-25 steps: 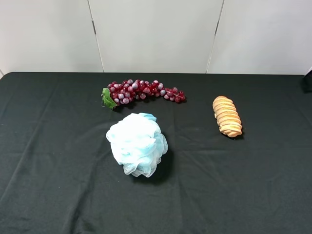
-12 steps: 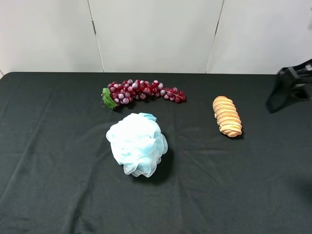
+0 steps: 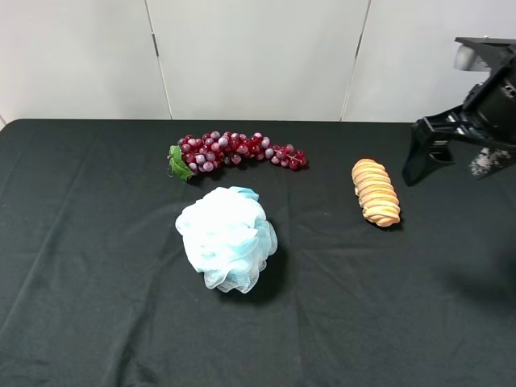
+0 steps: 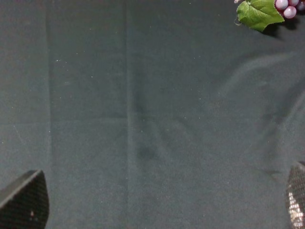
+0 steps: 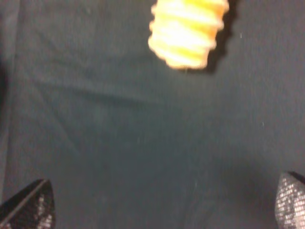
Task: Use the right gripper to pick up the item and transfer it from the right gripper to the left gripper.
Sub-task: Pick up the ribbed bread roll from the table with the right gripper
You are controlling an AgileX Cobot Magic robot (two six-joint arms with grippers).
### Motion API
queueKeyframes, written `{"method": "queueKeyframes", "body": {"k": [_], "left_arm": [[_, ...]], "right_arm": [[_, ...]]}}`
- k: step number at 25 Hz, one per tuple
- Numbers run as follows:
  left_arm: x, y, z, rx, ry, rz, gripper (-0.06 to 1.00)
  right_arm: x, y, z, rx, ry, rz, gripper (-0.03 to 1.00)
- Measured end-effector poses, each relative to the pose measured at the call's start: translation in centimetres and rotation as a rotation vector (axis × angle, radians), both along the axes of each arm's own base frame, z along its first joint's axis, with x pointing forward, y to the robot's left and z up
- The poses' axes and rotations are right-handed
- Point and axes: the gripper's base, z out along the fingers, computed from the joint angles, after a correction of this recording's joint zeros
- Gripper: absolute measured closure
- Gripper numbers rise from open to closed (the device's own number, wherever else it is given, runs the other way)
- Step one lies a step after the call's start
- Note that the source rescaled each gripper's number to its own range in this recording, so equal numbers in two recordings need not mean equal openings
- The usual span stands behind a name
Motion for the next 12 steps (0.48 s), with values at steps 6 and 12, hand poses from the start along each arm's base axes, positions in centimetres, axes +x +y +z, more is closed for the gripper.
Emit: {"method": "queueKeyframes", "body": {"k": [6, 12], "left_arm": [[0.0, 0.0, 0.0, 0.000, 0.000, 0.000, -0.06], [0.0, 0.0, 0.0, 0.000, 0.000, 0.000, -0.06]], "right_arm": [[2.2, 0.4, -2.5, 0.000, 0.012, -0.010, -0.03], [4.2, 0.8, -5.4, -0.008, 0.030, -0.021, -0.03]]}}
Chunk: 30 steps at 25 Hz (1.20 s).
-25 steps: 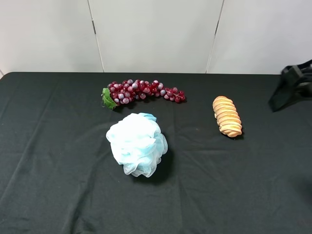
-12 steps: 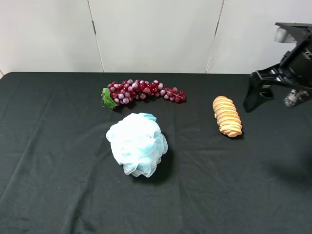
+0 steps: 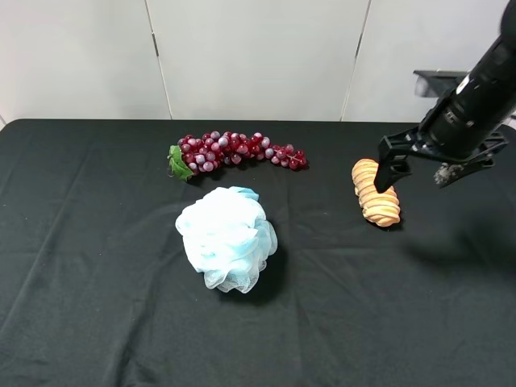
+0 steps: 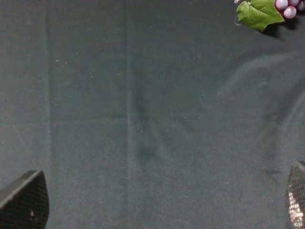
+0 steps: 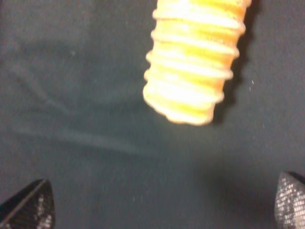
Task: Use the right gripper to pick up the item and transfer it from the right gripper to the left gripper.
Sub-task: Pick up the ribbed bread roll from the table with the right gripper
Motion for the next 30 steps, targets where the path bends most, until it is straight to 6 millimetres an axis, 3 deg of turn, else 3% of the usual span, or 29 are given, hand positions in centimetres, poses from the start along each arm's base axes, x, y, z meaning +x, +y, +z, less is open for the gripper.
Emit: {"method": "queueKeyframes", "body": {"k": [14, 21, 30], "left_arm": [[0.0, 0.0, 0.0, 0.000, 0.000, 0.000, -0.06], [0.0, 0.0, 0.0, 0.000, 0.000, 0.000, -0.06], [0.0, 0.0, 0.0, 0.000, 0.000, 0.000, -0.06]], "right_arm": [[2.5, 0.3, -5.5, -0.029, 0.048, -0.007, -0.03], [4.1, 0.6, -6.4, -0.032, 0.050, 0.003, -0.03], [4.7, 0.6, -7.9, -0.044, 0.073, 0.006, -0.03]]}}
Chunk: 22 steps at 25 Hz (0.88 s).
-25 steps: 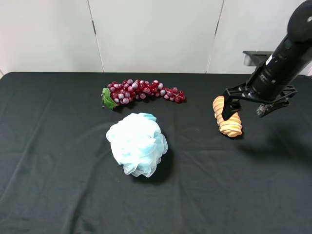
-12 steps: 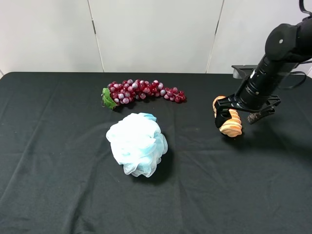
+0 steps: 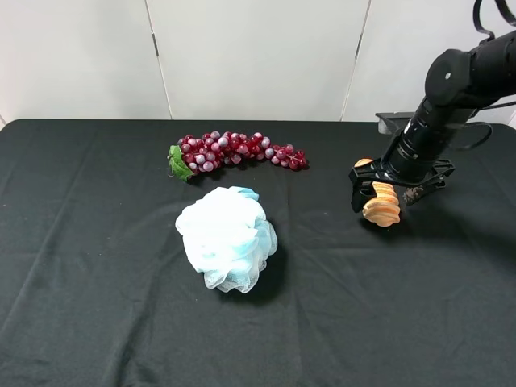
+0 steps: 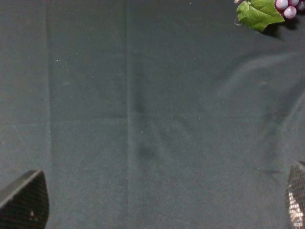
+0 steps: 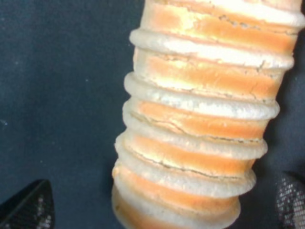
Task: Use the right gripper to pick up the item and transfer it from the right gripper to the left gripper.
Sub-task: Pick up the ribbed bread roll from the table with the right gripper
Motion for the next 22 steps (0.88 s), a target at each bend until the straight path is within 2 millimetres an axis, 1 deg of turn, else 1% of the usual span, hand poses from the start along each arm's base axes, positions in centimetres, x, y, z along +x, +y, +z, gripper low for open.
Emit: {"method": "queueKeyframes", "body": {"k": [4, 14, 22], "left_arm": [[0.0, 0.0, 0.0, 0.000, 0.000, 0.000, -0.06], [0.0, 0.0, 0.0, 0.000, 0.000, 0.000, -0.06], [0.0, 0.0, 0.0, 0.000, 0.000, 0.000, -0.06]], "right_arm": [[0.2, -0.2, -0.8, -0.003, 0.008, -0.007, -0.03], [0.6, -0.3, -2.0, -0.005, 0.001, -0.012, -0.03], [0.8, -0.3, -2.1, -0.007, -0.015, -0.009, -0.03]]}}
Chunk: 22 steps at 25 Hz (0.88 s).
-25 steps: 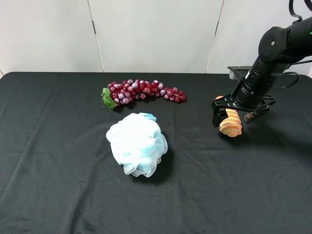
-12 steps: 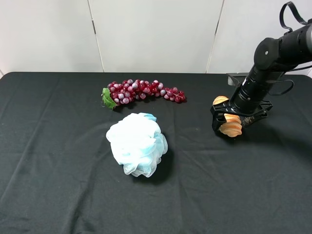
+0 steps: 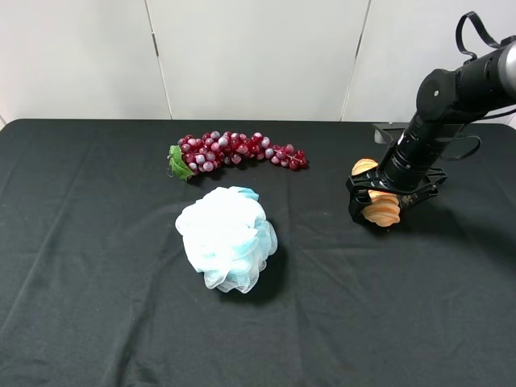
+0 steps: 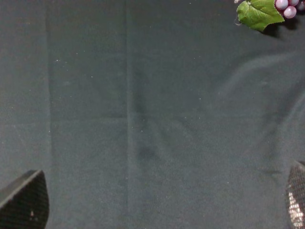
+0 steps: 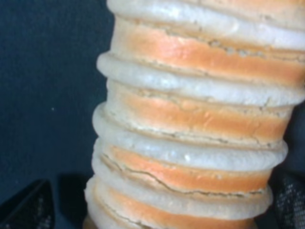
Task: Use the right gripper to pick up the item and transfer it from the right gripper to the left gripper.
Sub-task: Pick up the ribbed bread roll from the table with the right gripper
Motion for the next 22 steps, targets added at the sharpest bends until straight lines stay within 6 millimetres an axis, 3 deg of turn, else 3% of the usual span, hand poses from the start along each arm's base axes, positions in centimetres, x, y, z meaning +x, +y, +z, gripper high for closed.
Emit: {"method": "queueKeyframes", "body": {"k": [10, 13, 16, 18, 22], "left_arm": [[0.00, 0.00, 0.00, 0.000, 0.000, 0.000, -0.06], [0.00, 0.00, 0.00, 0.000, 0.000, 0.000, -0.06], [0.00, 0.00, 0.00, 0.000, 0.000, 0.000, -0.06], [0.00, 0.00, 0.00, 0.000, 0.000, 0.000, -0.06], [0.00, 0.00, 0.00, 0.000, 0.000, 0.000, -0.06]], "right_arm": [[0.01, -0.01, -0.19, -0.002, 0.004, 0.001, -0.02], [0.01, -0.02, -0.19, -0.003, 0.004, 0.002, 0.19], [0.02, -0.06, -0.26, -0.004, 0.006, 0.001, 0.50], [0.03, -0.06, -0.25, -0.004, 0.005, 0.001, 0.65], [0.05, -0.05, -0.23, -0.003, 0.005, 0.001, 0.75]]}}
